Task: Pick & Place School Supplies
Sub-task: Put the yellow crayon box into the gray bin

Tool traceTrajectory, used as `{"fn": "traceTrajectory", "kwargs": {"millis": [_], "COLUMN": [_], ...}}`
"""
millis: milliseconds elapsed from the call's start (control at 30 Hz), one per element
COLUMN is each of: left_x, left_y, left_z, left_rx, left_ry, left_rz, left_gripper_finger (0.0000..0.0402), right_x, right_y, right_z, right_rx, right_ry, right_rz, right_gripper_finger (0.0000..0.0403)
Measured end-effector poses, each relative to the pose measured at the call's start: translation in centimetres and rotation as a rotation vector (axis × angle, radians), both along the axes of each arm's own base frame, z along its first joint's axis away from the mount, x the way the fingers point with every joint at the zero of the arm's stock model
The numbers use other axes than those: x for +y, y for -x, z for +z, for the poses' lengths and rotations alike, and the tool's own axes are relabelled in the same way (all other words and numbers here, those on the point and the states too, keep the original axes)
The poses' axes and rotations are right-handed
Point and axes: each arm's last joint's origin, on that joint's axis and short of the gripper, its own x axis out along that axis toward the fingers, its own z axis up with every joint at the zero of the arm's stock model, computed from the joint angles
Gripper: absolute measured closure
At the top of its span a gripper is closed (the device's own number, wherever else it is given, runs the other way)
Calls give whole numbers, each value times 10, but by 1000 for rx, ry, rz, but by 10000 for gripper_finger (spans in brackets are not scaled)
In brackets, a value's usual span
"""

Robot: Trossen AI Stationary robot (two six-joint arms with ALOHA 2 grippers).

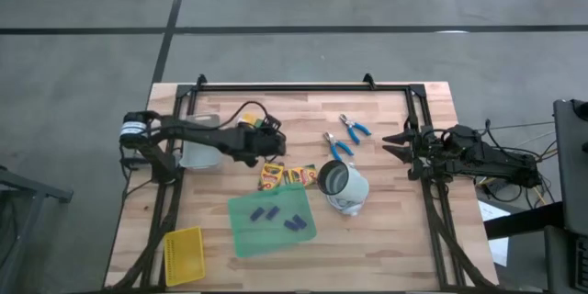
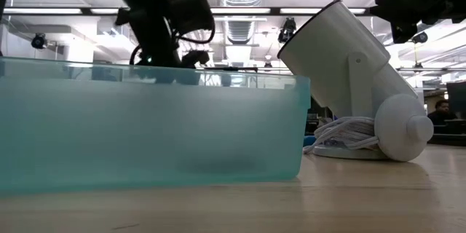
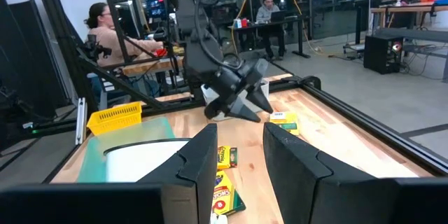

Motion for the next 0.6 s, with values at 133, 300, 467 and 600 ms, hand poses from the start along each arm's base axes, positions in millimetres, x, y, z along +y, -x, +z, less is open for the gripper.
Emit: {"fn": "traceTrajectory", "kwargs": {"millis": [133, 300, 467, 600], "left_x": [-2, -3, -4, -4], "left_y": [4, 14, 23, 26], "left_z": [-13, -32, -46, -51], "left_rx": [4, -13, -35, -38], "left_ry": [-57, -59, -40, -60], "left_rz": [-71, -98, -102, -127], "left_gripper_finger": [195, 195, 195, 195], "right_x": [0, 0, 0, 0], "right_y": [0, 0, 0, 0], "right_z": [0, 0, 0, 0], "right_rx": [0, 0, 0, 0], "right_ry": [0, 0, 0, 0], "right_rz": [0, 0, 0, -1], "right_gripper_finger": [289, 289, 289, 289]}}
